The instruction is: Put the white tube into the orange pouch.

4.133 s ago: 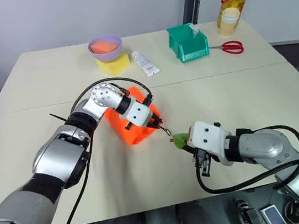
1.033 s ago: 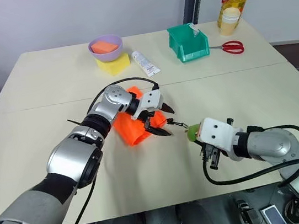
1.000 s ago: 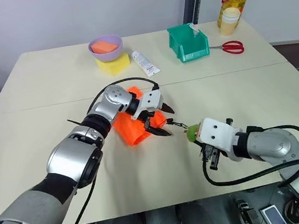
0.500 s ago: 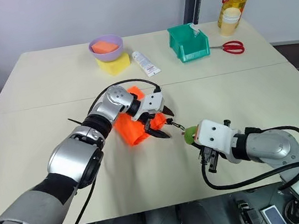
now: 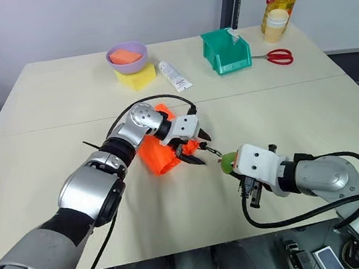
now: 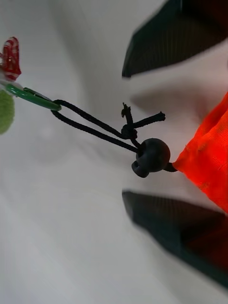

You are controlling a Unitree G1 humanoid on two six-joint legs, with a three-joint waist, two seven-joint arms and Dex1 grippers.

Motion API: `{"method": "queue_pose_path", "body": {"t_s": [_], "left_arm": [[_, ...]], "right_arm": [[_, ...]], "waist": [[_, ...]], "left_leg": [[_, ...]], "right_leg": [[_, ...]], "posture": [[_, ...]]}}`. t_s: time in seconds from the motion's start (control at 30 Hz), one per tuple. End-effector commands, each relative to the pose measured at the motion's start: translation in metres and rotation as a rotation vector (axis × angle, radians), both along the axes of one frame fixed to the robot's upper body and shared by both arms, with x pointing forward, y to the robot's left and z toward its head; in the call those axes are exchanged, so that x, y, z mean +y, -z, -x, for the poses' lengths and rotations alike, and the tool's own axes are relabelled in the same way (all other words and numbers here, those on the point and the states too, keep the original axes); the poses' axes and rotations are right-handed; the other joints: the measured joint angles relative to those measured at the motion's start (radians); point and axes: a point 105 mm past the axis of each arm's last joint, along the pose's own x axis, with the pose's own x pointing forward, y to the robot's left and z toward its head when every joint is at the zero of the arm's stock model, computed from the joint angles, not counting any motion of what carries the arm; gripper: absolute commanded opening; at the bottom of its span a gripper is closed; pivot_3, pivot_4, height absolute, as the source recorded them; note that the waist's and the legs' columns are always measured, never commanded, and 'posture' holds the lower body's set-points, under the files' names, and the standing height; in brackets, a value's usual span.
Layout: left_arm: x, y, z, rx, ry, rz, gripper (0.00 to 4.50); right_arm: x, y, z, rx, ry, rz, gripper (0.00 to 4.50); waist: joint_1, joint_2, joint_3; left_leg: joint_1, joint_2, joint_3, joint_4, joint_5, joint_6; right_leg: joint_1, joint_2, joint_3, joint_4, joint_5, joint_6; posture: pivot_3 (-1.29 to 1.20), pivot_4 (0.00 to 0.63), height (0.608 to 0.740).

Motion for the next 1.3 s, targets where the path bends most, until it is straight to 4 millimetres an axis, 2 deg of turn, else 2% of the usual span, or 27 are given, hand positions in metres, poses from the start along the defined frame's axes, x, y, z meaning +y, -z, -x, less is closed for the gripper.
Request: {"method": "queue_pose_path", "body": {"t_s": [0.03,0.07,0.13,0.43,0.57,0.63,0.7,0.83,1.13,1.3], "left_arm": [[-0.003,-0.010,-0.002,-0.035,0.013,0.017,1.62],[-0.003,-0.010,-0.002,-0.036,0.013,0.018,0.99],[-0.002,-0.010,-0.003,-0.037,0.007,0.016,0.19],[0.006,-0.007,-0.010,-0.064,-0.045,-0.002,0.21],[0.011,-0.008,-0.010,-0.008,-0.060,0.013,0.21],[0.012,-0.009,-0.009,0.014,-0.062,0.021,1.26],[0.013,-0.011,-0.010,0.014,-0.067,0.045,2.05],[0.018,-0.015,-0.014,-0.031,-0.083,0.091,4.03],[0.025,-0.021,-0.023,-0.079,-0.172,0.234,4.03],[0.026,-0.021,-0.021,-0.070,-0.180,0.282,4.03]], "right_arm": [[0.005,-0.007,0.003,-0.033,-0.022,0.001,0.00],[0.005,-0.007,0.003,-0.032,-0.022,0.001,0.00],[0.005,-0.007,0.003,-0.031,-0.022,0.001,0.00],[-0.001,-0.006,-0.002,-0.043,0.007,0.013,0.00],[-0.008,-0.006,-0.006,-0.058,0.031,0.030,0.00],[-0.008,-0.006,-0.007,-0.060,0.028,0.029,0.00],[-0.007,-0.007,-0.008,-0.067,0.026,0.023,0.00],[-0.003,-0.012,-0.015,-0.095,0.050,-0.042,0.00],[-0.001,-0.014,-0.016,-0.078,0.088,-0.188,0.00],[-0.026,-0.008,-0.021,-0.073,0.196,-0.135,0.00]], "waist": [[0.000,0.000,0.000],[0.000,0.000,0.000],[0.000,0.000,0.000],[0.000,0.000,0.000],[0.000,0.000,0.000],[0.000,0.000,0.000],[-0.002,0.000,0.000],[0.000,0.000,0.000],[0.001,0.000,0.000],[0.002,0.000,0.000]], "left_leg": [[0.000,0.000,0.000,0.000,0.000,0.000],[0.000,0.000,0.000,0.000,0.000,0.000],[0.000,0.000,0.000,0.000,0.000,0.000],[0.000,0.000,0.000,0.000,0.000,0.000],[0.000,0.000,0.000,0.000,0.000,0.000],[0.000,0.000,0.000,0.000,0.000,0.000],[0.000,0.000,0.000,0.000,0.000,0.000],[0.000,0.000,0.000,0.000,0.000,0.000],[0.000,0.000,0.000,0.000,0.000,0.000],[0.000,0.000,0.000,0.000,0.000,0.000]], "right_leg": [[0.000,0.000,0.000,0.000,0.000,0.000],[0.000,0.000,0.000,0.000,0.000,0.000],[0.000,0.000,0.000,0.000,0.000,0.000],[0.000,0.000,0.000,0.000,0.000,0.000],[0.000,0.000,0.000,0.000,0.000,0.000],[0.000,0.000,0.000,0.000,0.000,0.000],[0.000,0.000,0.000,0.000,0.000,0.000],[0.000,0.000,0.000,0.000,0.000,0.000],[0.000,0.000,0.000,0.000,0.000,0.000],[0.000,0.000,0.000,0.000,0.000,0.000]], "posture": [[0.00,0.150,0.731],[0.00,0.150,0.731],[0.00,0.150,0.731],[0.00,0.150,0.731],[0.00,0.150,0.731],[0.00,0.150,0.731],[0.00,0.150,0.731],[0.00,0.150,0.731],[0.00,0.150,0.731],[0.00,0.150,0.731]]}}
